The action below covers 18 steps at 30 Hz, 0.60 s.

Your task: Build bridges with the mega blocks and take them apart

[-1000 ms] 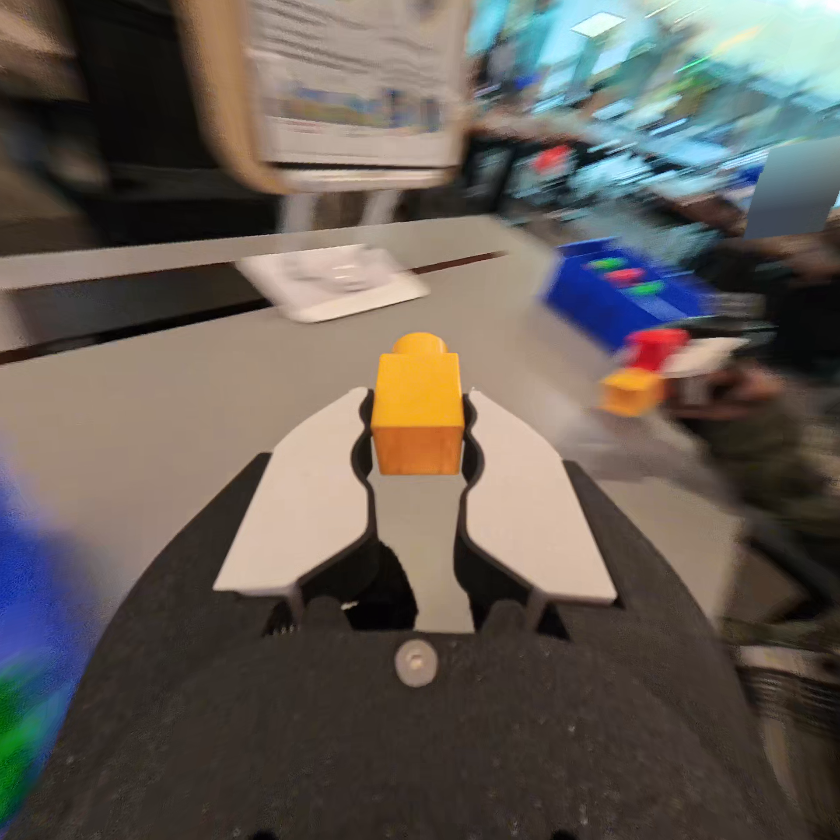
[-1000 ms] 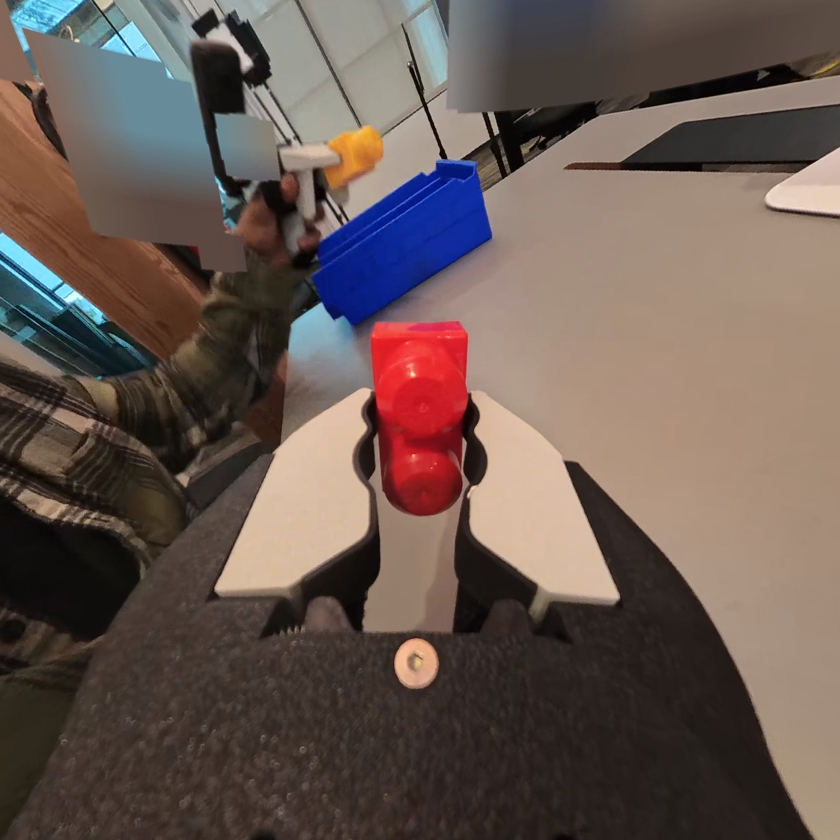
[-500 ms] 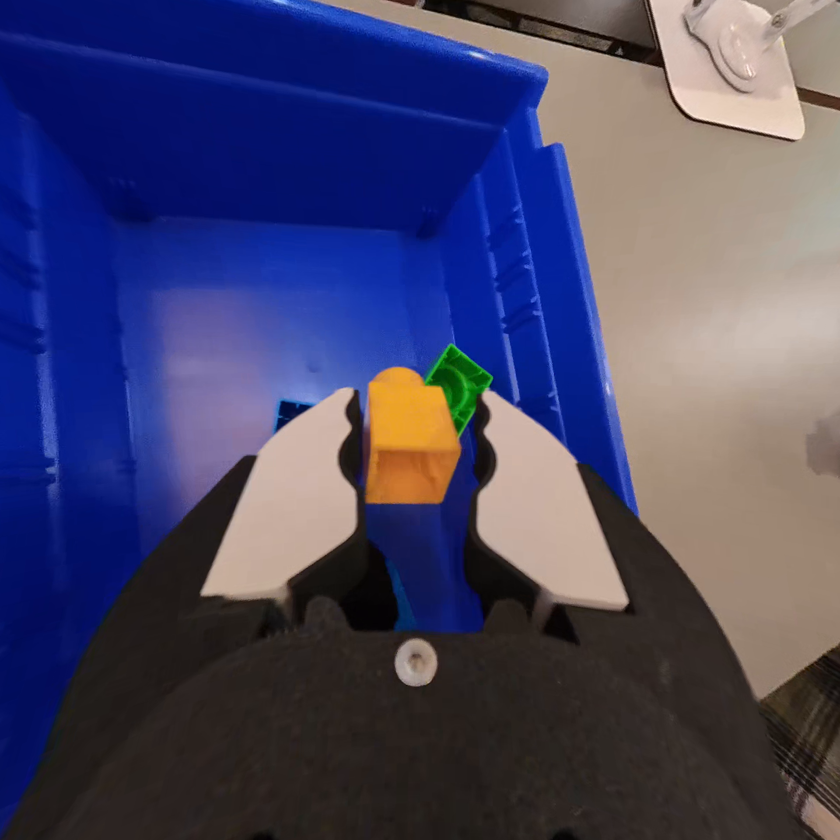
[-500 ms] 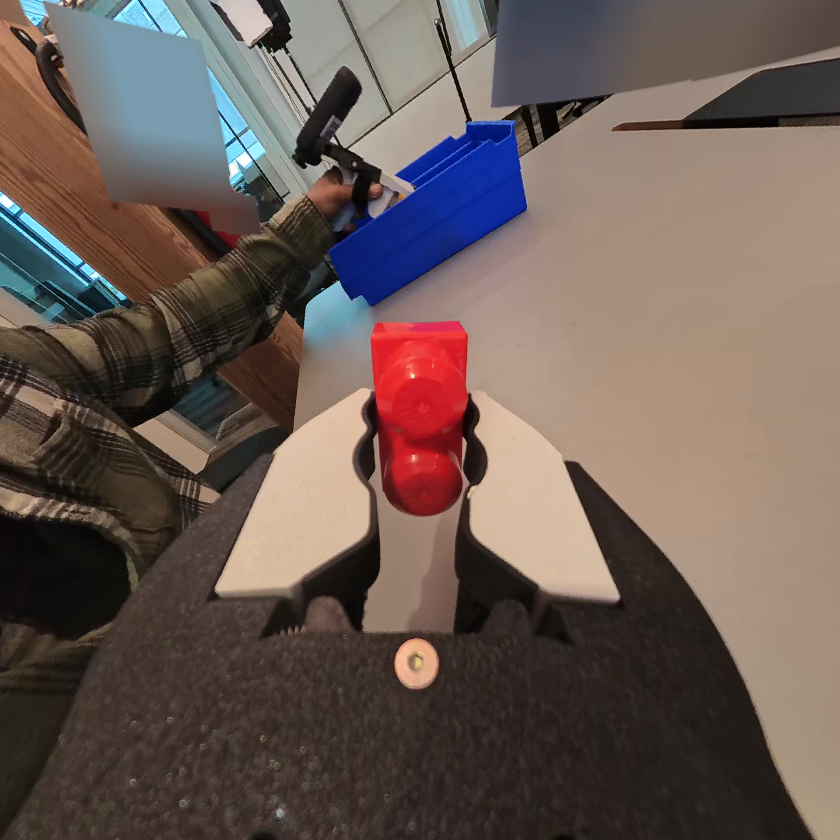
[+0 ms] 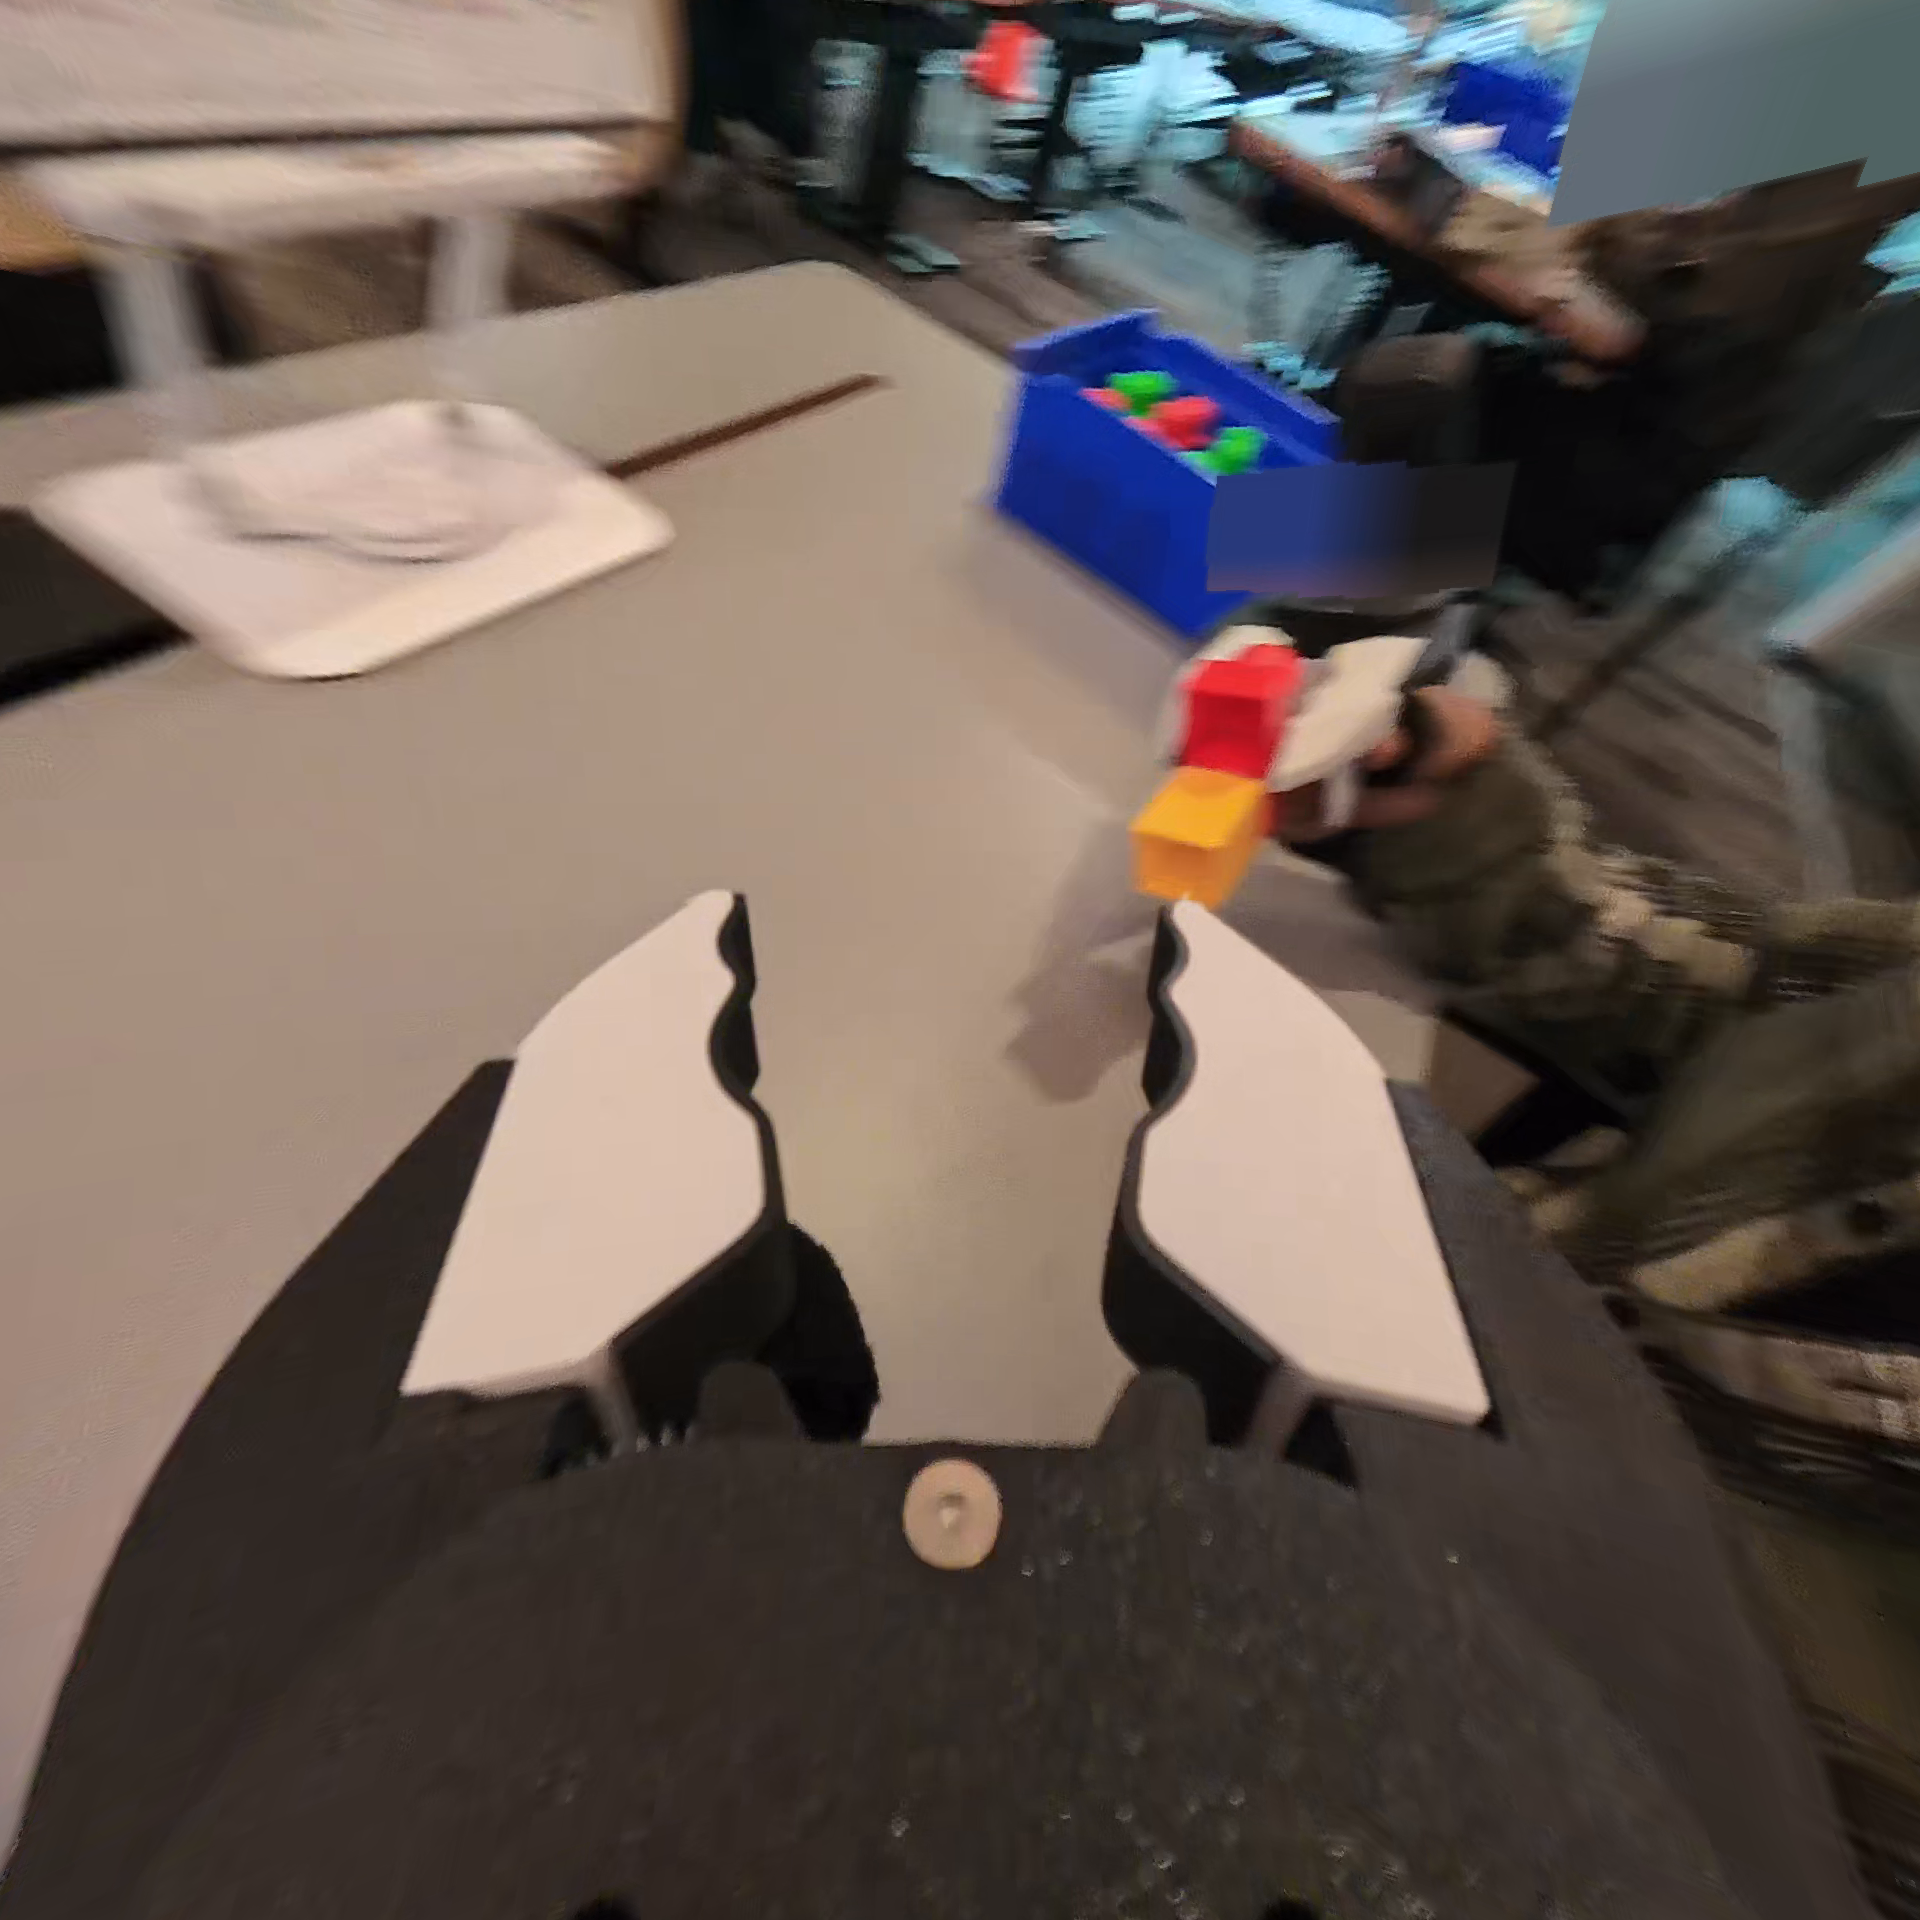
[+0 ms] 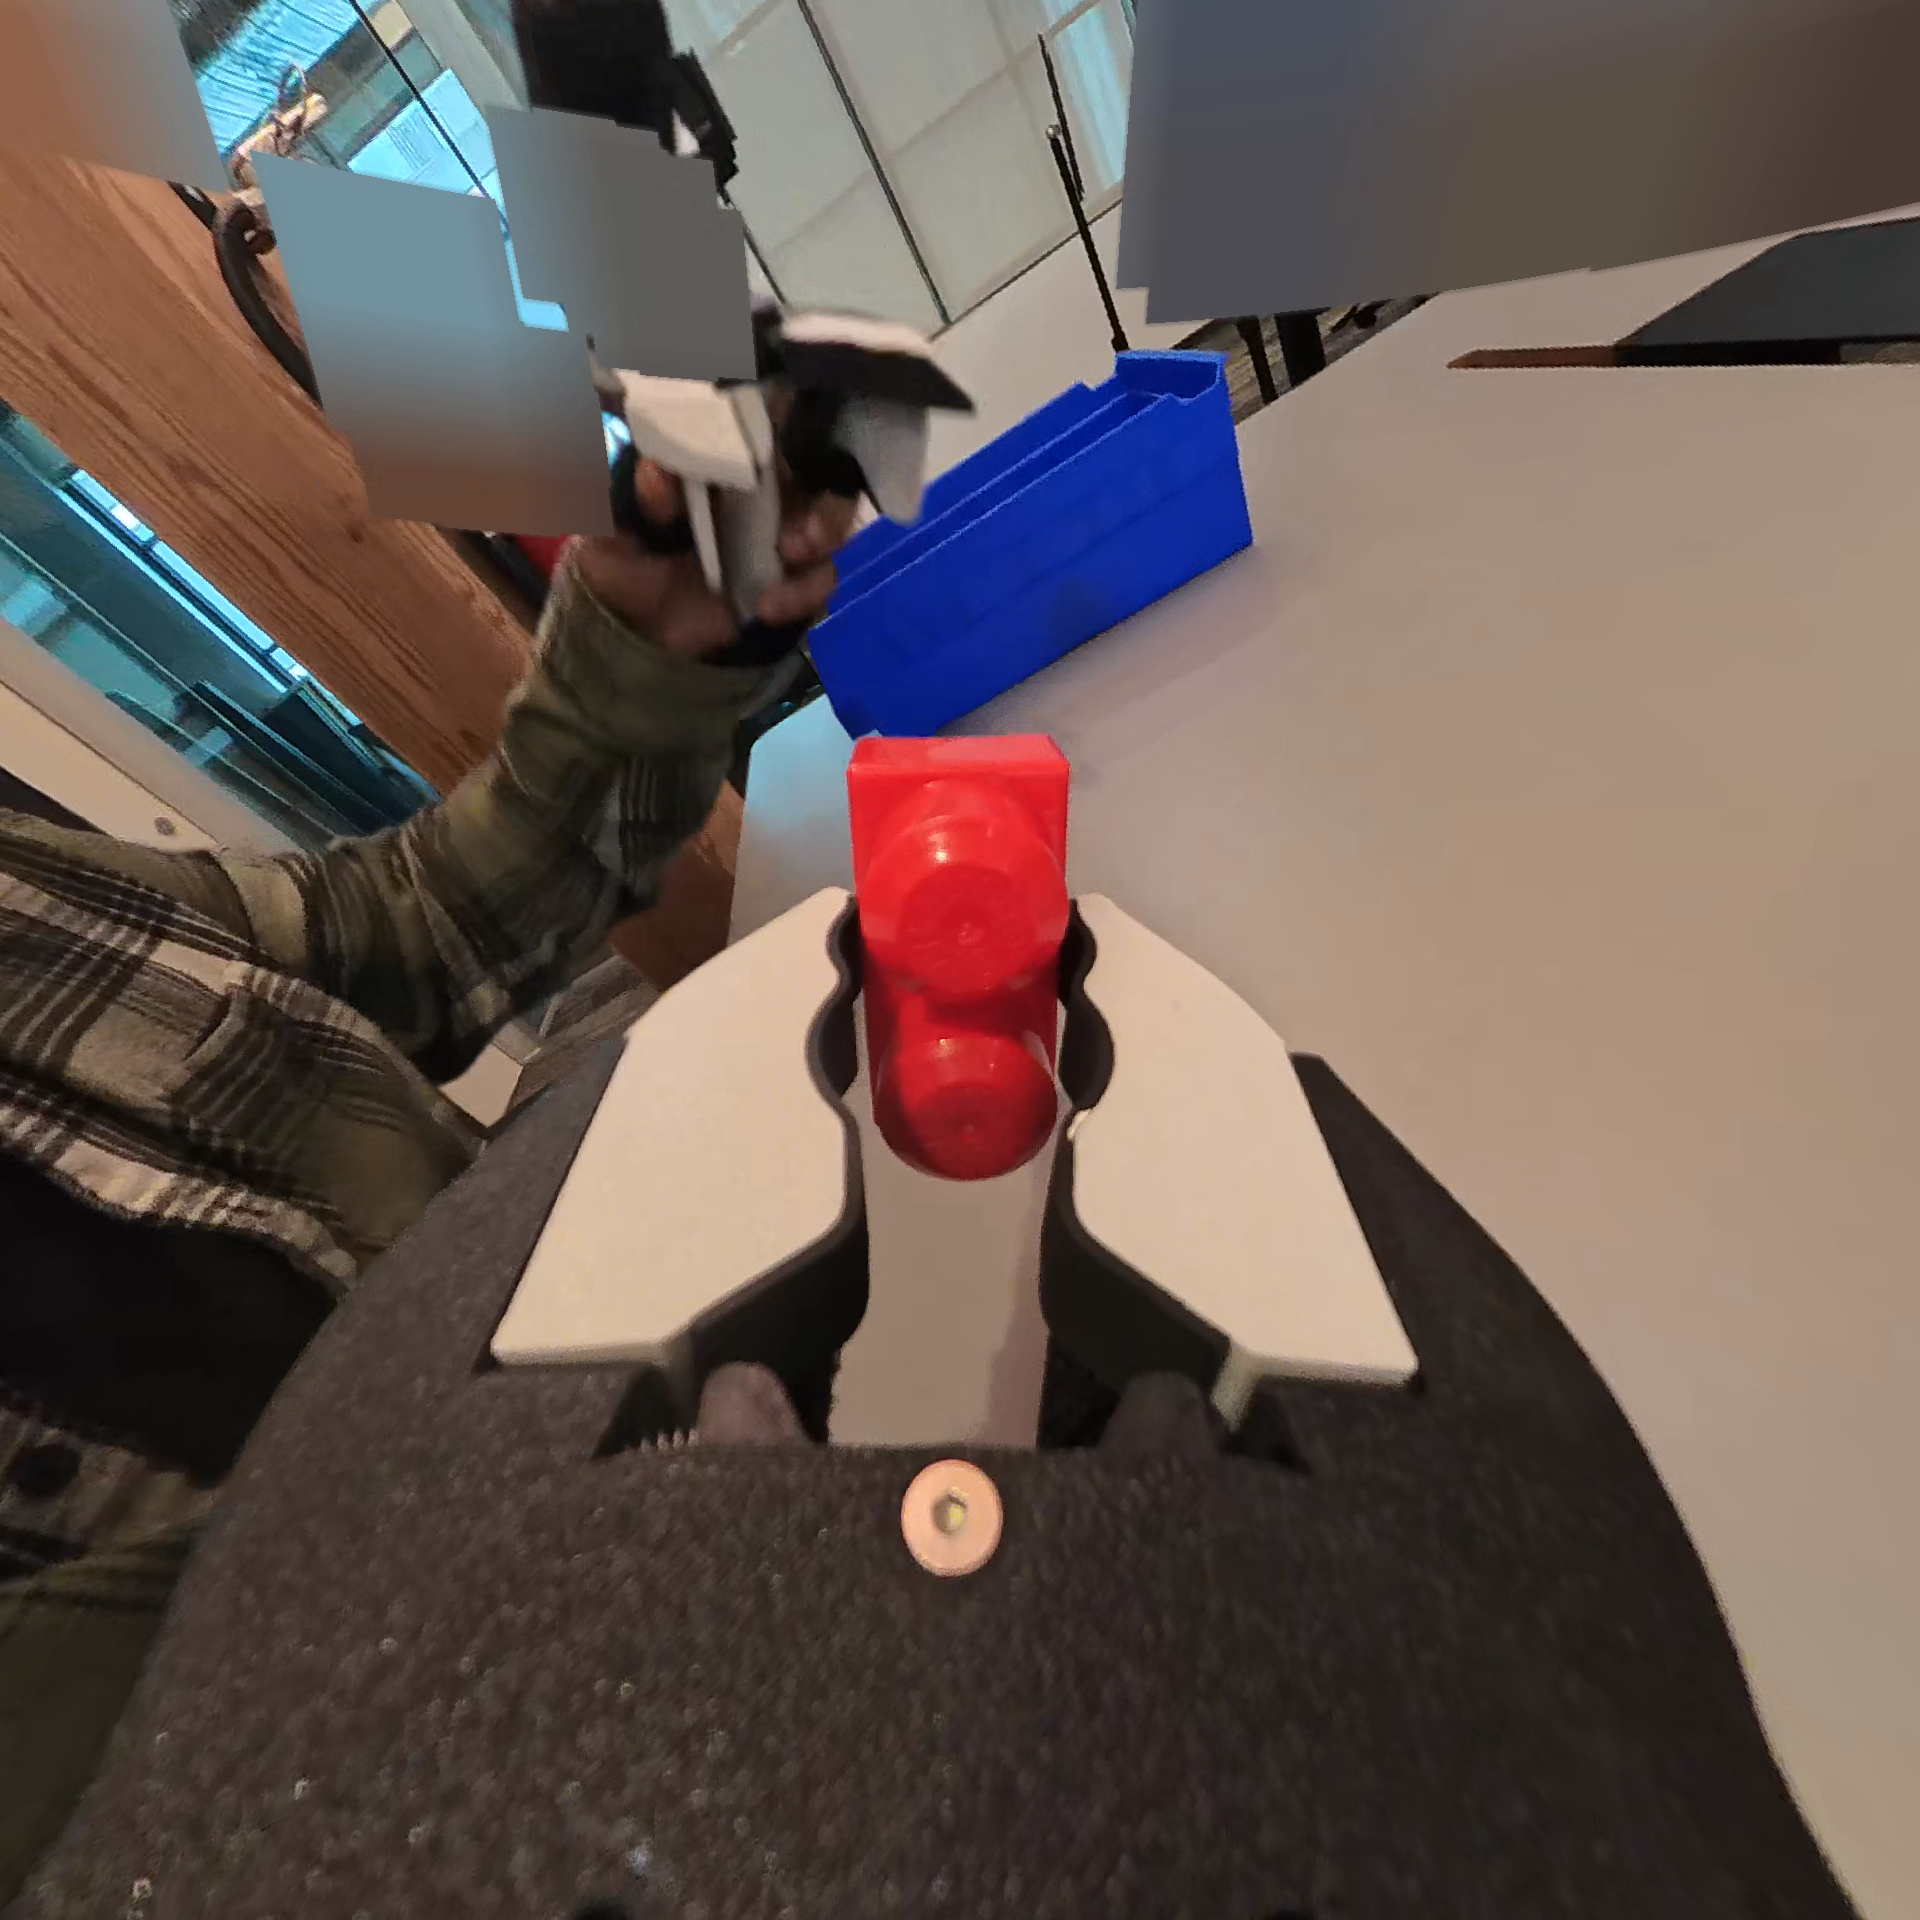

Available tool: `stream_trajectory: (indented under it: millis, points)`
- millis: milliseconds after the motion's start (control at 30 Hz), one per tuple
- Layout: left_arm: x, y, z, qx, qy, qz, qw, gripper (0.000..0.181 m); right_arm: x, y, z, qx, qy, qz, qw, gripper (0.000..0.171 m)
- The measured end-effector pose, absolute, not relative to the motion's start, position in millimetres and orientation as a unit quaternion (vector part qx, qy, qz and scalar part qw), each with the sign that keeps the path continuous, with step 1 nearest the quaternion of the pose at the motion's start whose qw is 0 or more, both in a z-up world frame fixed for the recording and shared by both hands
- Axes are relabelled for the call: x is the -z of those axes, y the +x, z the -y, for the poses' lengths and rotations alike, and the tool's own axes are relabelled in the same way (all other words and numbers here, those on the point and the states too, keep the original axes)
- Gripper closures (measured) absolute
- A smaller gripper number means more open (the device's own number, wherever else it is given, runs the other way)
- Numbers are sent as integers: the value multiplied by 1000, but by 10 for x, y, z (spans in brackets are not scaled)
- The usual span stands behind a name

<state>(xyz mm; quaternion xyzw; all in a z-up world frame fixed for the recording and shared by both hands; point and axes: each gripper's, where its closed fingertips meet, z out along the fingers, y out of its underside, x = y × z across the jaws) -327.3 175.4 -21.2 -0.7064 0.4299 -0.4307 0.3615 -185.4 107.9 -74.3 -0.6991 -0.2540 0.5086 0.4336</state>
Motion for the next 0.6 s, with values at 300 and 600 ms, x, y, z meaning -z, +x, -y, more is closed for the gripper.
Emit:
stream_trajectory:
  millis: [300,600]
  points:
    - [827,-2094,-955,600,-617,-472,191,108,604,-1909,-1006,-518,-684,269,437,136]
    - [776,-1973,-831,593,-596,-495,221,146,547,-1959,-949,-549,-659,278,432,136]
